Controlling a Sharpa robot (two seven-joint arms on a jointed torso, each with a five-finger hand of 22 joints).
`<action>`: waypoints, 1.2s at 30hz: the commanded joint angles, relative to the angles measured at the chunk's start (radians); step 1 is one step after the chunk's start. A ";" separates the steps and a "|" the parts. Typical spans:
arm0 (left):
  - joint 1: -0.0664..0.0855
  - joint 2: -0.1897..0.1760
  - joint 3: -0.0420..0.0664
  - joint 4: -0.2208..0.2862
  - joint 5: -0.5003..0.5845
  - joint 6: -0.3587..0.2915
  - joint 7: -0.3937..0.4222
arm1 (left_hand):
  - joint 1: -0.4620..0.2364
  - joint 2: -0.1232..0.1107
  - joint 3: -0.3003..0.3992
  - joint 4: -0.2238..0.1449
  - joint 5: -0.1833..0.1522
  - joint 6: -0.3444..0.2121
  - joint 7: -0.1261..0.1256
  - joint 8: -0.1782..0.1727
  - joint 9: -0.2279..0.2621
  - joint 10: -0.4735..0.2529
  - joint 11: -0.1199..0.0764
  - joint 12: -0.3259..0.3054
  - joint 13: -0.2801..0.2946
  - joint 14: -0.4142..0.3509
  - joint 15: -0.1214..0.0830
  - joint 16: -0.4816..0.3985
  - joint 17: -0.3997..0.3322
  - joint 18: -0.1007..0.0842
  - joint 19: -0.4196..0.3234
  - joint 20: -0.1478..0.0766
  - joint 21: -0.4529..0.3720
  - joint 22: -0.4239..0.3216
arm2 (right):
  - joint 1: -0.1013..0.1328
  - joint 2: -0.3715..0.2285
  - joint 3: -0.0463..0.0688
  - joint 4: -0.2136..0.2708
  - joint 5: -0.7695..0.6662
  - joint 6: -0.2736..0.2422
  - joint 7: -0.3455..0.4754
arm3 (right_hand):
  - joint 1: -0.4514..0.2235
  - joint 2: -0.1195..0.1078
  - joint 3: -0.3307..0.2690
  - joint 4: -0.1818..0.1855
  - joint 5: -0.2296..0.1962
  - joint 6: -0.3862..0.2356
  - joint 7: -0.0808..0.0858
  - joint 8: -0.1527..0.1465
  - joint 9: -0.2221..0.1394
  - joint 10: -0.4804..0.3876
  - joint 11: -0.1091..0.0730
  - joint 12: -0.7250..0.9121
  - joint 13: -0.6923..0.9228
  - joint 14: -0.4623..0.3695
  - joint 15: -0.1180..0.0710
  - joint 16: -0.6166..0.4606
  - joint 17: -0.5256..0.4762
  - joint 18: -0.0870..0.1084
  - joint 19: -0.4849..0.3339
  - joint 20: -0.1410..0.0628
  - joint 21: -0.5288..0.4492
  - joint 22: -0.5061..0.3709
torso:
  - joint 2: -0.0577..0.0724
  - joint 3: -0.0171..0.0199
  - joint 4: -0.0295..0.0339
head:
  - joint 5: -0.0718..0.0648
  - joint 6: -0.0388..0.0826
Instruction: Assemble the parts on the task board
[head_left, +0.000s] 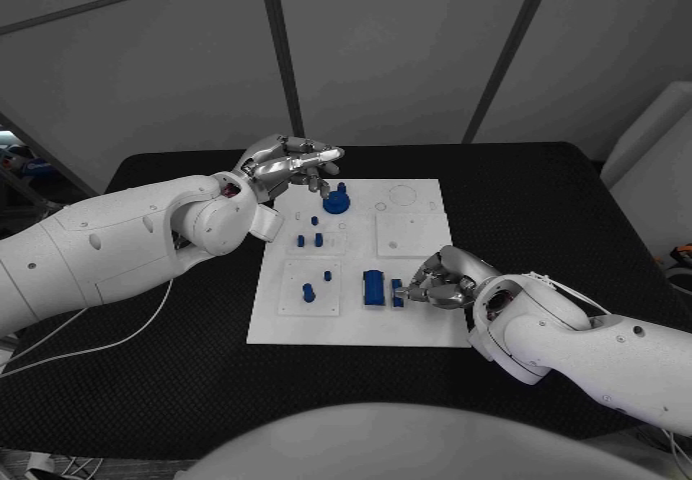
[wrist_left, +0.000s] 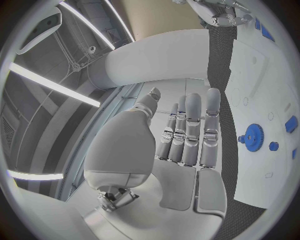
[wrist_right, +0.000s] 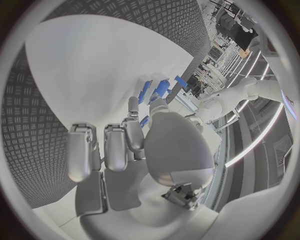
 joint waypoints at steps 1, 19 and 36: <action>0.001 -0.002 0.000 0.001 0.002 0.011 0.003 | -0.002 0.009 -0.006 -0.002 -0.003 -0.005 0.002 0.006 0.000 -0.007 -0.003 0.006 0.001 -0.008 -0.001 0.005 -0.001 0.051 0.006 0.001 -0.003 -0.001 | 0.001 -0.012 0.000 0.012 -0.032 0.007 0.077 | 0.018 -0.006 -0.016 -0.003 -0.020 -0.010 0.004 -0.007 -0.002 -0.018 0.002 -0.034 -0.017 0.052 0.005 -0.018 0.016 0.003 0.001 0.004 -0.013 0.128 | 0.000 0.0010 -0.0013 | -0.002 0.003; -0.001 0.002 0.000 -0.001 0.002 0.012 0.002 | -0.002 0.009 -0.006 -0.002 -0.003 -0.005 0.002 0.006 0.000 -0.007 -0.003 0.006 0.001 -0.008 -0.001 0.005 -0.001 0.051 0.006 0.001 -0.003 -0.001 | 0.000 0.018 -0.001 -0.036 -0.080 0.018 0.067 | 0.065 0.025 -0.030 -0.013 -0.015 0.002 -0.001 0.002 0.002 -0.008 -0.001 -0.021 -0.010 0.056 0.003 -0.013 0.025 0.001 0.008 0.005 -0.008 0.135 | 0.001 0.0004 0.0022 | -0.004 0.001; -0.002 0.002 0.000 -0.003 0.002 0.013 0.002 | 0.001 0.011 -0.008 -0.002 -0.002 -0.005 0.002 0.007 0.000 -0.008 -0.003 0.008 0.002 -0.009 -0.001 0.006 -0.001 0.051 0.007 0.001 -0.004 -0.001 | 0.000 0.032 -0.001 -0.052 -0.170 0.071 0.049 | 0.187 0.030 -0.023 -0.097 -0.135 0.012 -0.009 0.011 0.006 0.004 -0.009 0.001 0.005 0.061 -0.004 -0.001 0.044 -0.002 0.017 -0.002 0.000 0.146 | -0.002 -0.0005 0.0003 | -0.003 -0.005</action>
